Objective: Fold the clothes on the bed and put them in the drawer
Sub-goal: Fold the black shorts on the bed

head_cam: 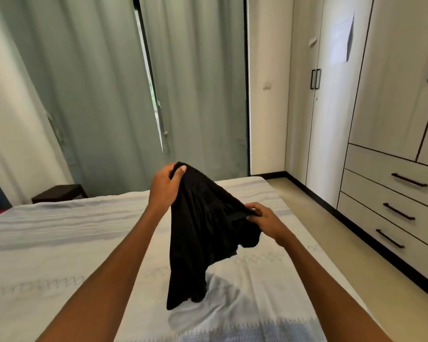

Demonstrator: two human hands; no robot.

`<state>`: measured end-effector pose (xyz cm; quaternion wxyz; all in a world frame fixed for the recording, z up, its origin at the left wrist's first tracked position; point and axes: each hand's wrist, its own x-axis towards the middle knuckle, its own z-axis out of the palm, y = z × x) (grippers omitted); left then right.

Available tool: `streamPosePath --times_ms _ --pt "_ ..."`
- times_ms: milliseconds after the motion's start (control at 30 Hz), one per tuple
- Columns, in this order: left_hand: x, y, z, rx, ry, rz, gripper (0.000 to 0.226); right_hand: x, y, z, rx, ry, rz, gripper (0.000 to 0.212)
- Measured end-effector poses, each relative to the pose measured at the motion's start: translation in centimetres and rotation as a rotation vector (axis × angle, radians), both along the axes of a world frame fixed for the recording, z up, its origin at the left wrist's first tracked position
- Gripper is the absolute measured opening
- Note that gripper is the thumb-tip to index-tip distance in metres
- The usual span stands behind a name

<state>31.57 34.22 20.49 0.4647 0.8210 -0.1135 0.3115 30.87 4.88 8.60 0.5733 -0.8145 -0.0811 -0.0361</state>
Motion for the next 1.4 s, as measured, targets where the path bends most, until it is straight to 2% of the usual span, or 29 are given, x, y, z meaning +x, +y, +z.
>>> streamPosePath --times_ms 100,233,367,467,500,600,700,833,933,1033,1167,1267,1400 --pt "1.0 1.5 1.9 -0.061 -0.016 0.033 0.029 0.6 -1.4 3.8 -0.025 0.068 0.046 0.044" --pt "1.2 2.3 2.8 -0.062 -0.015 0.054 0.029 1.3 -3.1 8.4 -0.367 0.175 0.115 0.042" --pt "1.7 3.1 2.3 -0.050 0.011 0.126 0.030 1.6 -5.8 13.1 -0.353 0.310 0.175 0.038" --pt "2.2 2.7 2.5 -0.072 0.050 0.134 0.031 1.4 -7.1 17.5 -0.615 0.278 0.070 0.028" --pt "2.4 2.2 2.8 -0.097 0.069 0.107 0.029 1.1 -7.2 18.8 -0.627 0.256 0.037 0.027" --pt "2.7 0.9 4.1 -0.262 0.127 -0.020 0.022 0.4 -7.6 22.1 -0.422 0.126 0.060 0.034" --pt "3.1 0.3 5.7 -0.330 0.058 -0.092 0.012 -0.3 -7.7 23.6 -0.205 -0.025 0.051 0.036" --pt "3.0 -0.7 8.9 -0.172 -0.053 -0.271 0.033 -0.7 -8.6 24.7 0.035 -0.051 -0.027 0.029" --pt "2.3 -1.7 11.5 -0.038 0.003 -0.373 0.027 -1.2 -9.4 25.9 -0.008 -0.087 -0.120 0.023" --pt "2.2 -1.7 12.0 0.173 0.012 -0.350 0.026 -0.8 -9.6 26.0 -0.154 -0.187 -0.213 0.020" --pt "1.7 -1.7 10.7 0.317 0.037 -0.290 0.010 -0.1 -8.7 24.9 0.033 -0.282 -0.333 0.023" --pt "1.2 -2.0 9.6 0.377 0.011 -0.191 0.025 0.0 -7.2 24.0 0.228 -0.269 -0.359 0.022" --pt "2.0 -2.0 7.7 0.459 0.090 -0.065 0.019 -0.8 -4.9 23.1 0.218 -0.213 -0.273 0.020"
